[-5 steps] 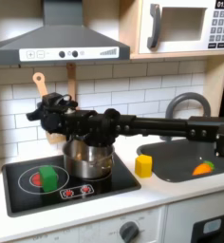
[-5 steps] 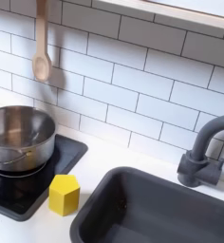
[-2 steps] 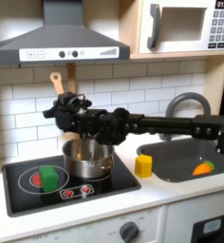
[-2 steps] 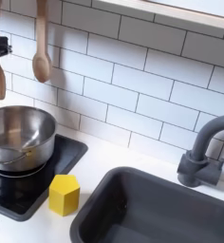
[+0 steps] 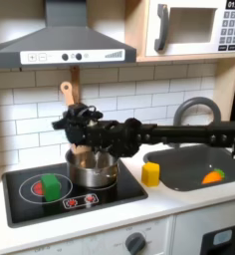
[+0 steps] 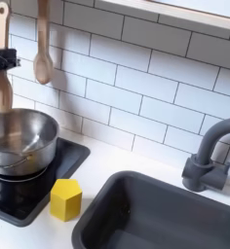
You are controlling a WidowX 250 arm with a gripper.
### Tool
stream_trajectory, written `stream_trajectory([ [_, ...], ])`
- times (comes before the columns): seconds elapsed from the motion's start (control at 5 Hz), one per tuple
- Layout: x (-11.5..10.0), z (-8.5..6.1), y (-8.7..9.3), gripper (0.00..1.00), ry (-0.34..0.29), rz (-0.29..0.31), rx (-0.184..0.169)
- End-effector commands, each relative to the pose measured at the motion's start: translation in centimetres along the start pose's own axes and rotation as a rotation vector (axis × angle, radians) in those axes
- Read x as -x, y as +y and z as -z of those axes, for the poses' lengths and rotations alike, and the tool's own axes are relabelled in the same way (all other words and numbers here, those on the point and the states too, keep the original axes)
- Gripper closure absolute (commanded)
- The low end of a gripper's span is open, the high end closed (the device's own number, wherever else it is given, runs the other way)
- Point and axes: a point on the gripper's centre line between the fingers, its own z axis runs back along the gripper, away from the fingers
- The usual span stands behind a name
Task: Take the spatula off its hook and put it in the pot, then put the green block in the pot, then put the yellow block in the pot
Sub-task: 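Take the spatula off its hook and put it in the pot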
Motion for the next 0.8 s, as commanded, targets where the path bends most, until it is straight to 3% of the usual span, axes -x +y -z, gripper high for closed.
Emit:
stream_trajectory([
  [0.0, 1.8, -0.5, -0.7, 1.00, 0.027, -0.004, 0.009],
  [0.2, 2.4, -0.8, -1.3, 1.00, 0.027, 0.006, 0.021],
  [0.6, 3.8, -0.5, -1.4, 1.00, 0.032, 0.009, 0.011],
])
